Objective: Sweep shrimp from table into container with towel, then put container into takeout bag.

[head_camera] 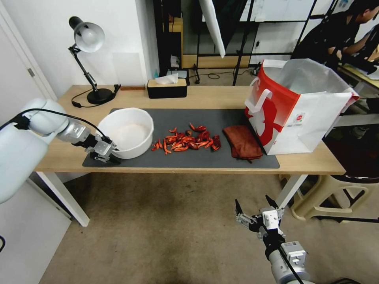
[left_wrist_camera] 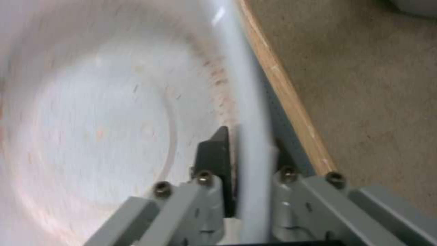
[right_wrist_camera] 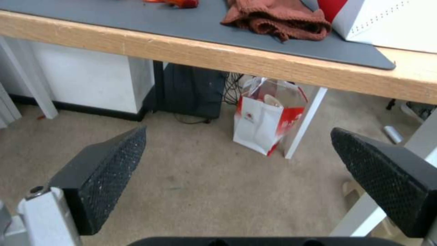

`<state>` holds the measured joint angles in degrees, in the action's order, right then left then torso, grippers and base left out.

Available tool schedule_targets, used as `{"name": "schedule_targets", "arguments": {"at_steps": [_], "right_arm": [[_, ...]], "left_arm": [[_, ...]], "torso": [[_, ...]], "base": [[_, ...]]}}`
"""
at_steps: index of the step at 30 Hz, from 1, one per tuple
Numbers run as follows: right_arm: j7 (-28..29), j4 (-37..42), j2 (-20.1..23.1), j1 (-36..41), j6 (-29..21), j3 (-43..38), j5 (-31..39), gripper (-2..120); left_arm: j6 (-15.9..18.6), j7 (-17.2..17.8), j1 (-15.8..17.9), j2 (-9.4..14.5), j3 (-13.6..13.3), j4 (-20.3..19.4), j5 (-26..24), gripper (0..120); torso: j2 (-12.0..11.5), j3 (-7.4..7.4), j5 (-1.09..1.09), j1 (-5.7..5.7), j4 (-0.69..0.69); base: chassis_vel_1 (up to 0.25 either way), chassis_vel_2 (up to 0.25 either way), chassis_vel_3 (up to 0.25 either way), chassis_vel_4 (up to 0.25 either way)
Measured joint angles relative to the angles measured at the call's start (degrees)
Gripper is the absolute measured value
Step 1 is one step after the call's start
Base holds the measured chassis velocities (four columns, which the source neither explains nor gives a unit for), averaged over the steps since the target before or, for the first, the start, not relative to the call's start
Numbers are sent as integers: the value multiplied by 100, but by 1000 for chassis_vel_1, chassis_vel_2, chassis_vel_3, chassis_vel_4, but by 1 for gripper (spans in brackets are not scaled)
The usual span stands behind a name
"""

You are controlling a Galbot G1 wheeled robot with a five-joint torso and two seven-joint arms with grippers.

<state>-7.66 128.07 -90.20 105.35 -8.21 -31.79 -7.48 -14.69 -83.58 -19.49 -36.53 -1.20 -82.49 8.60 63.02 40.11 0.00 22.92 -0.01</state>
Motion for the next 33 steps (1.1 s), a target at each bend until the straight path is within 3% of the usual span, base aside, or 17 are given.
{"name": "schedule_targets", "arguments": {"at_steps": [7,10,13,14,17,18,21,23,25,26,28,30,33], "right_arm": [[2,-22,11,-3,11,-3,1,100],[2,-32,11,-4,13,4,2,100],[-1,-34,16,-1,17,9,5,100],[-1,-34,16,-1,17,9,5,100],[-7,-34,20,-8,17,20,14,100],[-7,-34,20,-8,17,20,14,100],[-9,-34,19,-12,17,27,16,100],[-10,-32,16,-11,17,29,16,100],[-11,-5,4,5,20,30,16,100],[-11,-5,4,5,20,30,16,100],[-13,28,8,28,27,33,16,100],[-13,42,9,42,30,32,16,100],[-15,104,13,80,37,27,14,100]], "left_arm": [[-77,79,-10,102,6,-113,-63,0],[-146,113,-76,248,64,-282,-131,0],[-240,131,-449,594,367,-705,-241,0],[-240,131,-449,594,367,-705,-241,0],[-419,165,-1038,985,794,-1394,-274,0],[-419,165,-1038,985,794,-1394,-274,0],[-606,263,-1503,1232,1031,-2050,-223,0],[-678,287,-1641,1272,1099,-2234,-165,0],[-885,371,-2278,1322,1432,-2904,103,0],[-885,371,-2278,1322,1432,-2904,103,0],[-936,368,-2796,1302,1581,-3427,378,0],[-945,350,-2963,1287,1595,-3610,502,0],[-953,259,-3504,1183,1571,-4050,854,0]], "torso": [[0,0,-1,0,1],[0,0,-1,0,0],[0,0,-1,0,3],[0,0,-1,0,3],[0,0,-1,0,3],[0,0,-1,0,3],[2,-1,1,0,2],[2,-1,1,0,1],[1,-1,1,0,-1],[1,-1,1,0,-1],[2,-1,0,-1,2],[2,-1,0,-1,1],[2,-1,1,-1,1]], "base": [[0,0,0,0],[0,0,0,0],[0,0,0,0],[0,0,0,0],[0,0,0,0],[0,0,0,0],[0,0,0,0],[0,0,0,0],[0,0,0,0],[0,0,0,0],[0,0,0,0],[0,0,0,0],[0,0,0,0]]}}
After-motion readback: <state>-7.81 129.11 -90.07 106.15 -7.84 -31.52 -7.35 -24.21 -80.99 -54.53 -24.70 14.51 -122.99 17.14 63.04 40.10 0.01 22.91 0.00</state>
